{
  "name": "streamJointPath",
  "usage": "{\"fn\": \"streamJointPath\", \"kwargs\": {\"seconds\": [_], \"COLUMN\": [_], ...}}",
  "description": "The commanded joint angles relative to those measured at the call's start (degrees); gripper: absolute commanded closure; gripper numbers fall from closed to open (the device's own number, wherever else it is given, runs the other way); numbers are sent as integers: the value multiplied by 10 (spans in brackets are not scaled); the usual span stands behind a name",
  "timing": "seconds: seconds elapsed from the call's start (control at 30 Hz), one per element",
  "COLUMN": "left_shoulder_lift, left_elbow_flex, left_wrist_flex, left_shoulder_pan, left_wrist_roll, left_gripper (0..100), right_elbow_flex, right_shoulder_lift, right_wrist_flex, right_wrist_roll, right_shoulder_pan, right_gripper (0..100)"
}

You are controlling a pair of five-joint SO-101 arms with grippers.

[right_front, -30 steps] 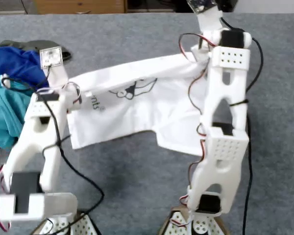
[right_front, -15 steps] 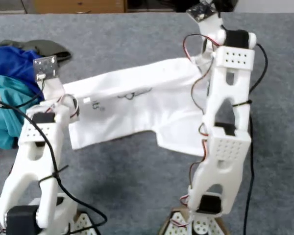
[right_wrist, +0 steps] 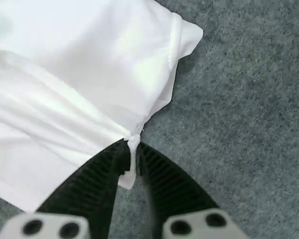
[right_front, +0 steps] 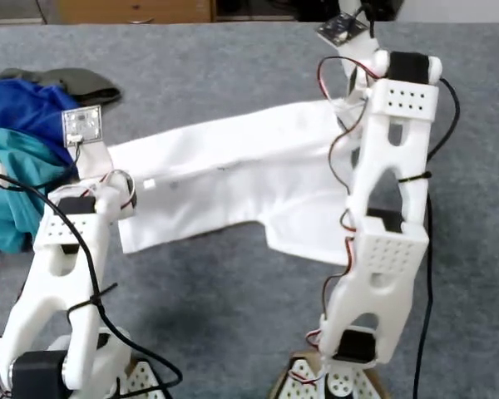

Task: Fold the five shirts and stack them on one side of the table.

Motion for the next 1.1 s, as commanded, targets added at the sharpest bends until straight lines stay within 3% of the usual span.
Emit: {"fn": "streamJointPath", "kwargs": {"seconds": [0.0,0.2,0.37,0.7,1.07], "left_shoulder_lift": [-8,-7,-7,-15,-154], "left_elbow_flex": [-16,-18,-43,-47,23], "left_wrist_flex": [4,36,87,137,164], "left_shoulder_pan": [-12,-11,-8,-7,13], "left_wrist_roll": [3,5,28,30,29], "left_gripper": [981,981,981,981,981], "right_elbow_flex": [-4,40,165,618,658], "right_shoulder_lift": [-46,-89,-183,-358,-359], "right_wrist_flex": [10,19,4,-301,-320], "right_wrist_roll": [4,-51,-91,-118,-104], "right_shoulder_pan": [10,5,-20,-9,61], "right_gripper": [995,995,995,995,995]}}
